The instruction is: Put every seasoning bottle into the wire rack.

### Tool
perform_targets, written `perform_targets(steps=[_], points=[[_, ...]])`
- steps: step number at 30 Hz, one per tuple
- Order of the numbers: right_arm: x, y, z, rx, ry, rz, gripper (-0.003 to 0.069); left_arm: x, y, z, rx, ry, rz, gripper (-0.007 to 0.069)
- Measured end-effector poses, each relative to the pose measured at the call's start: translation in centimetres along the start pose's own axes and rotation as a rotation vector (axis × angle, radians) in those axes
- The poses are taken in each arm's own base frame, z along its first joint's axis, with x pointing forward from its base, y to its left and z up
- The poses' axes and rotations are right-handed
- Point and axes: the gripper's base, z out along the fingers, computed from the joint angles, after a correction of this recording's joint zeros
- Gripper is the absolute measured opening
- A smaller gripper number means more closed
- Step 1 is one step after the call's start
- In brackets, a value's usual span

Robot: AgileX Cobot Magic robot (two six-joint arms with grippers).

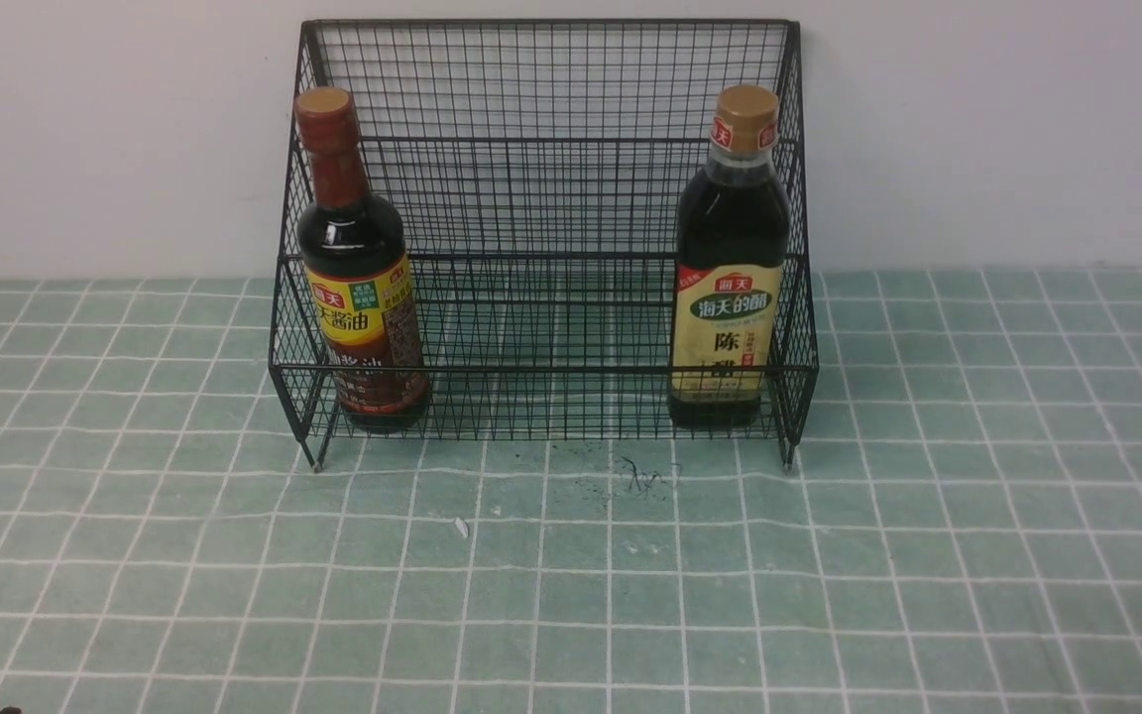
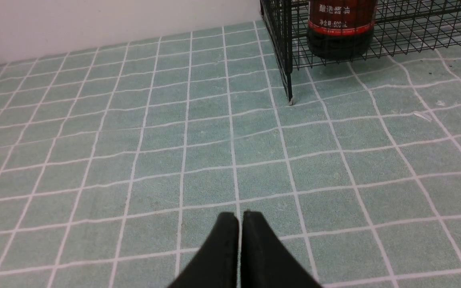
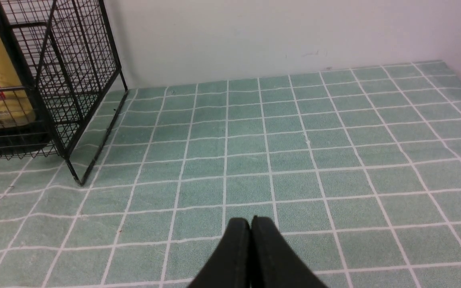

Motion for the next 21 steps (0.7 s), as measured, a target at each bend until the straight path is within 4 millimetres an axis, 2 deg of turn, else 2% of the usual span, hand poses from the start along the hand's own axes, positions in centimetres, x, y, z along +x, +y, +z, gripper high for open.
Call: perform_targets(steps=[21], points=[[0.0,0.0,0.0,0.0,0.0,-0.008,-0.0013,0.0,0.0,0.0,0.0,0.0,0.0,-0.0006]])
